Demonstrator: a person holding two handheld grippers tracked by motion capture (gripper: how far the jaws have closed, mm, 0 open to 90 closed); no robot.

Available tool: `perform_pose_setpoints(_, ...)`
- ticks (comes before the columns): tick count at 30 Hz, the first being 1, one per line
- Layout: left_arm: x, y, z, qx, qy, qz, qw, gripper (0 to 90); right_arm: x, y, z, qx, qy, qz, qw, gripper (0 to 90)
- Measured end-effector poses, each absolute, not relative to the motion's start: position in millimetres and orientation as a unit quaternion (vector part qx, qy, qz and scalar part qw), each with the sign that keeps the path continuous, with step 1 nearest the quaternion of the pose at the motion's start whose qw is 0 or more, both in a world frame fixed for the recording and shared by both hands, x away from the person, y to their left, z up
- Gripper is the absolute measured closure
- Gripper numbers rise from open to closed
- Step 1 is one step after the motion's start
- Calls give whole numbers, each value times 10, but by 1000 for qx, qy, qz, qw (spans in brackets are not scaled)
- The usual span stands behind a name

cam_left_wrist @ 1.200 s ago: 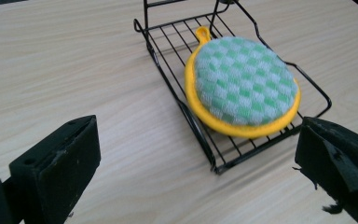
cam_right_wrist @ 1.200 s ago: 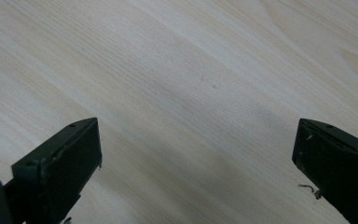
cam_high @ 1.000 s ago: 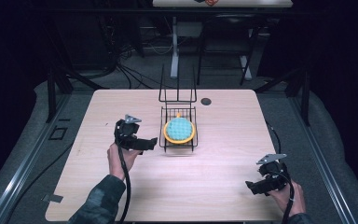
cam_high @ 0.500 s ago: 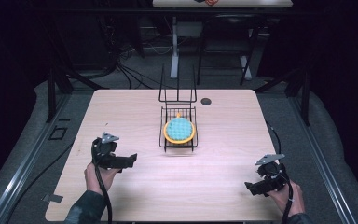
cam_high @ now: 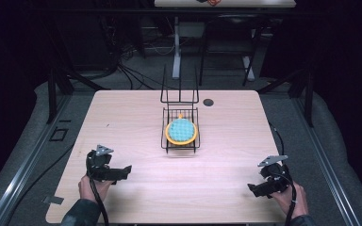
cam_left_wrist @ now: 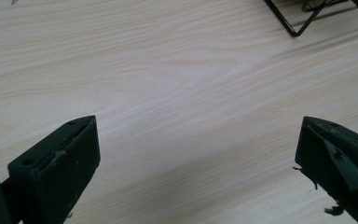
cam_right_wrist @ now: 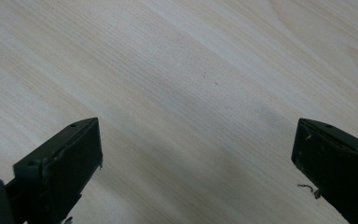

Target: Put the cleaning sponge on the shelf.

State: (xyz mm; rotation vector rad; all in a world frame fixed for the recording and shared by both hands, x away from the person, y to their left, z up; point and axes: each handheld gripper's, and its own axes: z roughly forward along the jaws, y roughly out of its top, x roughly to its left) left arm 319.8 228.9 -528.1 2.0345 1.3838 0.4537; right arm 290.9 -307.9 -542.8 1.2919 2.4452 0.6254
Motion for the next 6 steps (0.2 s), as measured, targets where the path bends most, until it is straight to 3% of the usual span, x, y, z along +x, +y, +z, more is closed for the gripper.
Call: perform_pose_setpoints(6,3224,2337,-5288,765,533,171,318,0,2917,-3077,-5433,446,855,214,155,13)
